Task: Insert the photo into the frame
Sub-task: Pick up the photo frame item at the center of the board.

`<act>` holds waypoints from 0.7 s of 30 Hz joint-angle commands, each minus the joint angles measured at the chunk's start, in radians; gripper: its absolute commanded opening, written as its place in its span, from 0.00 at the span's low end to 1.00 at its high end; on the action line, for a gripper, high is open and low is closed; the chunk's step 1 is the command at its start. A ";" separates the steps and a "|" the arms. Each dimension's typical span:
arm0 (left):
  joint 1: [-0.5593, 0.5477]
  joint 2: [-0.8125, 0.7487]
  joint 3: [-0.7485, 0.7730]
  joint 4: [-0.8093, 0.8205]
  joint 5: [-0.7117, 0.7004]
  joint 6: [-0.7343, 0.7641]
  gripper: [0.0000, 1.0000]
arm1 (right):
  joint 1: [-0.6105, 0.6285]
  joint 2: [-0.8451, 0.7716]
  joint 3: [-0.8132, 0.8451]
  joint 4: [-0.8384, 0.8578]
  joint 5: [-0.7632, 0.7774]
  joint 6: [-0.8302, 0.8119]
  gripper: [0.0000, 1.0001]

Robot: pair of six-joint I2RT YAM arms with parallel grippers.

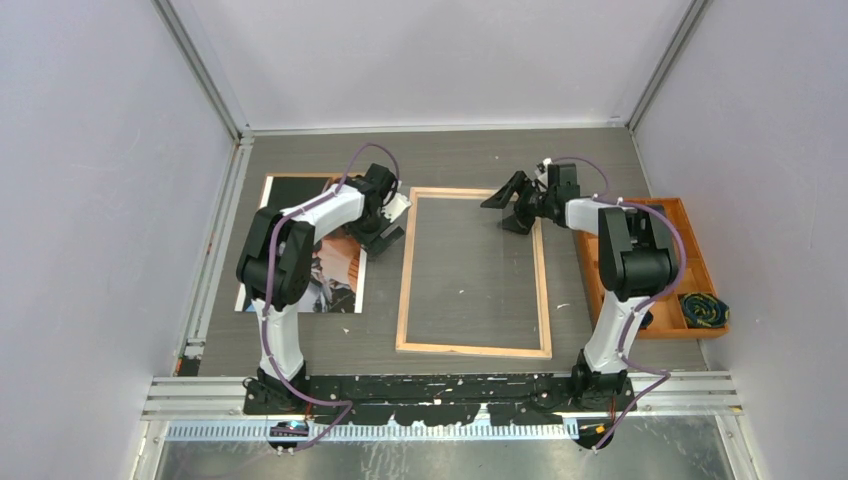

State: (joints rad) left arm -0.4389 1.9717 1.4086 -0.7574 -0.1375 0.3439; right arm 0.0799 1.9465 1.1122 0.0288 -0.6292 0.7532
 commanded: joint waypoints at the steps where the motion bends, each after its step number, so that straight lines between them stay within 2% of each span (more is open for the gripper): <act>1: -0.009 0.030 0.024 0.058 0.003 -0.005 0.90 | -0.011 -0.139 -0.063 0.205 -0.118 0.146 0.80; 12: -0.015 0.022 0.008 0.065 0.001 0.001 0.90 | -0.016 -0.205 -0.240 0.580 -0.214 0.440 0.74; 16: -0.015 0.018 0.005 0.065 0.002 0.001 0.90 | -0.016 -0.232 -0.343 0.776 -0.231 0.569 0.73; 18: -0.015 0.018 0.007 0.061 0.009 0.003 0.89 | -0.015 -0.279 -0.388 0.716 -0.206 0.533 0.69; 19: -0.015 0.018 0.009 0.056 0.013 0.002 0.89 | -0.013 -0.316 -0.397 0.629 -0.183 0.477 0.67; 21: -0.015 0.015 0.013 0.052 0.018 0.000 0.89 | 0.000 -0.395 -0.384 0.351 -0.107 0.302 0.64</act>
State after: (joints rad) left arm -0.4454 1.9728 1.4101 -0.7589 -0.1448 0.3477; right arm 0.0635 1.7248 0.7265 0.6186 -0.8085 1.2240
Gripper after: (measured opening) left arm 0.890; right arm 0.665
